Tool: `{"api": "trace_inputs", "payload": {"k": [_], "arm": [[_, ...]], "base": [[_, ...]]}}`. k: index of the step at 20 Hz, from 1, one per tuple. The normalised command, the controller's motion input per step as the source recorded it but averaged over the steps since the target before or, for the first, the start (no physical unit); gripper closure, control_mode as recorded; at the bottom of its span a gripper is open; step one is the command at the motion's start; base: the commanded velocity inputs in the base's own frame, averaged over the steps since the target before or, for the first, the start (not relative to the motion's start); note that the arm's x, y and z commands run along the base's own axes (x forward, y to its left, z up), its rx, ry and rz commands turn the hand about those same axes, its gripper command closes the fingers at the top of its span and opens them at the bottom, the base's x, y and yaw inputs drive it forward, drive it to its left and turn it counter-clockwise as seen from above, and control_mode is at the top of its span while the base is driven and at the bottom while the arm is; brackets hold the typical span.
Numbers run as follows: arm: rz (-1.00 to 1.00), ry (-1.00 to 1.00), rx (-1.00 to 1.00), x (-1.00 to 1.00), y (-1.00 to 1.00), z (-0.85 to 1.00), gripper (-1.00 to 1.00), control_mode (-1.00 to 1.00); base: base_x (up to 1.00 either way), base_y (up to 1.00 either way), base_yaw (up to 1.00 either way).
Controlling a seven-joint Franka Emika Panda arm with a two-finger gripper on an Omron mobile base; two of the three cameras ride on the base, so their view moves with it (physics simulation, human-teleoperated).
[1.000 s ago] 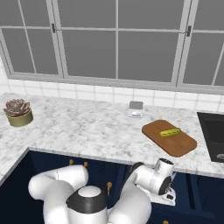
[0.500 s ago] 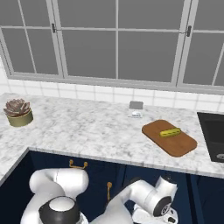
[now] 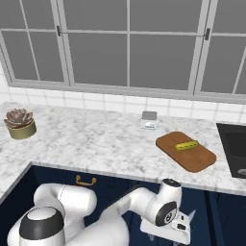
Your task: Place the appropriate cutting tool for cutting the cucumber skin on the cutting board.
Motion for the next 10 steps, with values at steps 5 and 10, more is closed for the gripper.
{"api": "trace_inputs", "payload": {"k": [5, 10], "arm": [[-0.10, -0.08, -0.08, 0.56, 0.00, -0.02, -1.00, -1.00], [-0.21, -0.02, -0.03, 0.44, 0.00, -0.06, -1.00, -1.00]], "base": [[0.00, 0.00, 0.00], [0.00, 0.00, 0.00]]}}
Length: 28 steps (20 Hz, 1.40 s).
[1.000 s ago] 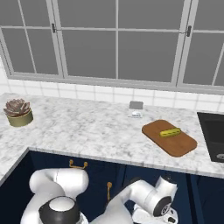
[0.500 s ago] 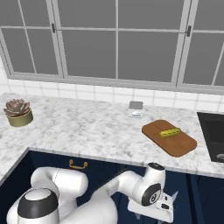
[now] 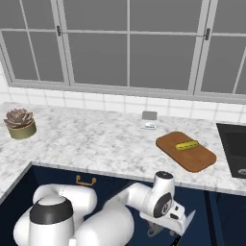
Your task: Place the appropriate cutting tool for cutting the cucumber skin on the cutting board.
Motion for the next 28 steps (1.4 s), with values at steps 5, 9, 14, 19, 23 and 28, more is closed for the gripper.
{"api": "trace_inputs", "payload": {"k": [5, 9, 14, 19, 23, 28], "arm": [[-0.25, 0.01, 0.00, 0.23, 0.00, -0.17, -1.00, -1.00], [-0.17, 0.01, 0.00, 0.31, 0.00, -0.27, -1.00, -1.00], [-0.09, 0.00, 0.00, 0.38, 0.00, -0.34, -1.00, -1.00], [-0.04, 0.02, 0.00, 0.14, 0.00, -0.27, -1.00, -1.00], [-0.02, 0.04, 0.00, 0.01, 0.02, -0.44, -1.00, -1.00], [0.00, 0.03, 0.00, 0.00, 0.23, -0.53, 1.00, -1.00]], "base": [[0.00, 0.00, 0.00], [0.00, 0.00, 0.00], [0.00, 0.00, 0.00], [0.00, 0.00, 0.00], [0.00, 0.00, 0.00], [0.00, 0.00, 0.00]]}}
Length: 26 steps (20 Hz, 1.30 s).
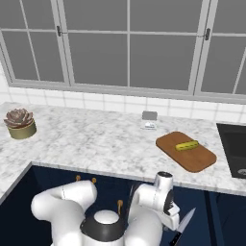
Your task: Place the appropriate cutting tool for cutting the cucumber skin on the cutting board.
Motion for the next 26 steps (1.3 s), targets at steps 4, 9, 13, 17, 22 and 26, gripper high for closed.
{"api": "trace_inputs", "payload": {"k": [4, 9, 13, 17, 22, 26], "arm": [[0.00, 0.00, 0.00, -0.03, 0.20, -0.37, 1.00, -1.00], [-0.06, -0.01, 0.00, -0.53, 0.09, -0.15, 1.00, -1.00], [-0.18, -0.03, 0.00, -0.93, 0.00, 0.50, 1.00, -1.00], [-0.16, -0.02, -0.04, -0.61, 0.00, 1.00, 1.00, -1.00], [-0.14, 0.00, -0.13, -0.13, -0.03, 1.00, 1.00, -1.00], [-0.14, -0.01, -0.19, 0.06, -0.30, 1.00, 1.00, -1.00]], "base": [[0.00, 0.00, 0.00], [0.00, 0.00, 0.00], [0.00, 0.00, 0.00], [0.00, 0.00, 0.00], [0.00, 0.00, 0.00], [0.00, 0.00, 0.00]]}}
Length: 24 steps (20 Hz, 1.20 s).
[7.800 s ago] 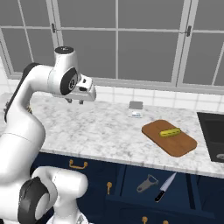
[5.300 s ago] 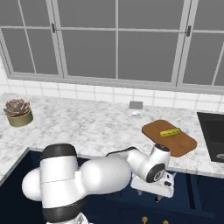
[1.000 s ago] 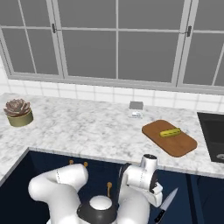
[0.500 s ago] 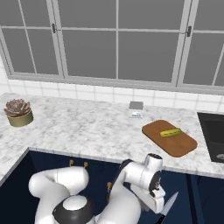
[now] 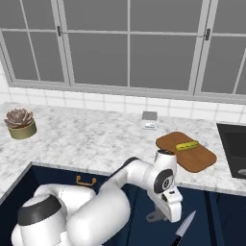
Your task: Place the appropriate cutting tool for cutting the cucumber skin on the cutting board.
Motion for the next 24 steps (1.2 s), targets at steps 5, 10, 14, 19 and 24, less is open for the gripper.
{"api": "trace_inputs", "payload": {"k": [5, 10, 14, 19, 24], "arm": [[-0.06, -0.05, -0.16, 0.21, -0.45, 0.98, 1.00, -1.00], [0.00, -0.04, -0.08, 0.51, -0.34, 0.69, 1.00, -1.00], [0.00, -0.04, -0.01, 0.69, -0.34, 0.38, 1.00, -1.00], [0.00, -0.05, 0.00, 0.77, -0.25, 0.13, 1.00, -1.00], [0.00, 0.00, 0.02, 0.84, -0.16, 0.01, 1.00, -1.00]], "base": [[0.00, 0.00, 0.00], [0.00, 0.00, 0.00], [0.00, 0.00, 0.00], [0.00, 0.00, 0.00], [0.00, 0.00, 0.00]]}}
